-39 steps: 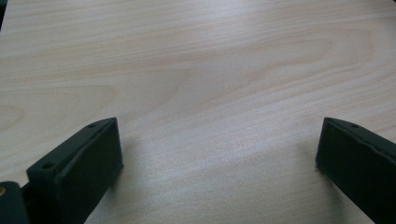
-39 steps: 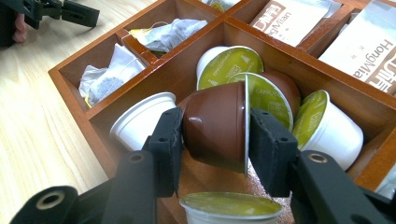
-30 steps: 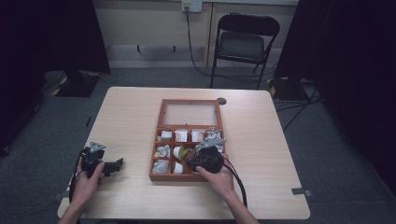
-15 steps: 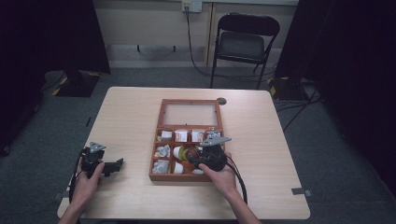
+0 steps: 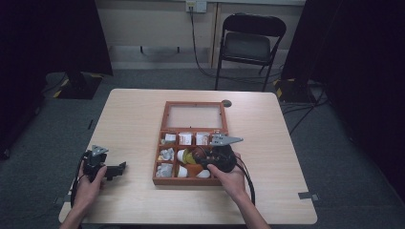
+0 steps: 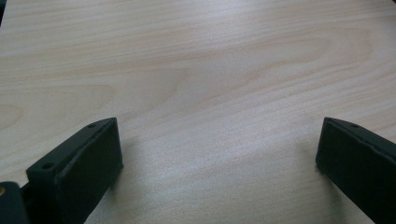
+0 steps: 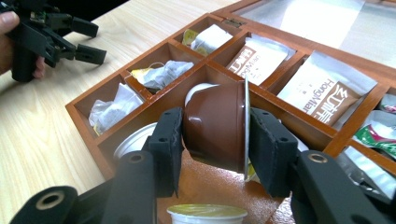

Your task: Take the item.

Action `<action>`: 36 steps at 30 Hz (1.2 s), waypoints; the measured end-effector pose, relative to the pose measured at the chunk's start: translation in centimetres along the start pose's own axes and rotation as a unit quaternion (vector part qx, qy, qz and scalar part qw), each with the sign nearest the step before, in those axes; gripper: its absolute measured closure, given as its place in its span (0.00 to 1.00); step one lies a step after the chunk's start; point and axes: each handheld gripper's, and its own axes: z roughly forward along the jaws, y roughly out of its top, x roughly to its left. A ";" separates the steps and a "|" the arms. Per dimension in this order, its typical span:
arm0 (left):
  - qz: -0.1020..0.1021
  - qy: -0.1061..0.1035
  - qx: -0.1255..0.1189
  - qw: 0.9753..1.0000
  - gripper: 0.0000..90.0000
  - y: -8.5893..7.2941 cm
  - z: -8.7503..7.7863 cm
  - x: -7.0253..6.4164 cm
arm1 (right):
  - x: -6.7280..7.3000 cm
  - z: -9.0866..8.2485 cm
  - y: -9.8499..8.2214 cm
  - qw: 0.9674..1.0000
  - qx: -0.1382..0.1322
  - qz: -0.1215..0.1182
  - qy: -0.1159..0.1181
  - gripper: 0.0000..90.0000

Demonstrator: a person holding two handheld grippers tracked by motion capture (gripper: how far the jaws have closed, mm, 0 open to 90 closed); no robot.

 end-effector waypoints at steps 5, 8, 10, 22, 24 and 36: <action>-0.001 0.000 0.000 1.000 0.00 0.0 0.0 0.0 | -0.2 -0.4 0.2 1.000 -0.002 0.001 0.000 0.63; 0.000 0.000 0.000 1.000 0.00 0.0 0.0 0.0 | -0.4 -0.7 0.2 1.000 -0.006 0.004 -0.001 0.63; 0.000 0.000 0.000 1.000 0.00 0.0 0.0 0.0 | -0.5 -0.8 0.2 1.000 -0.006 0.004 -0.002 0.63; 0.000 0.000 0.000 1.000 0.00 0.0 0.0 0.0 | -0.7 -1.1 0.3 1.000 -0.011 0.005 -0.003 0.63; 0.000 0.000 0.000 1.000 0.00 0.0 0.0 0.0 | -0.7 -1.2 0.3 1.000 -0.012 0.005 -0.004 0.63; 0.000 0.000 0.000 1.000 0.00 0.0 0.0 0.0 | -1.5 -2.6 0.7 0.999 -0.029 0.010 -0.013 0.63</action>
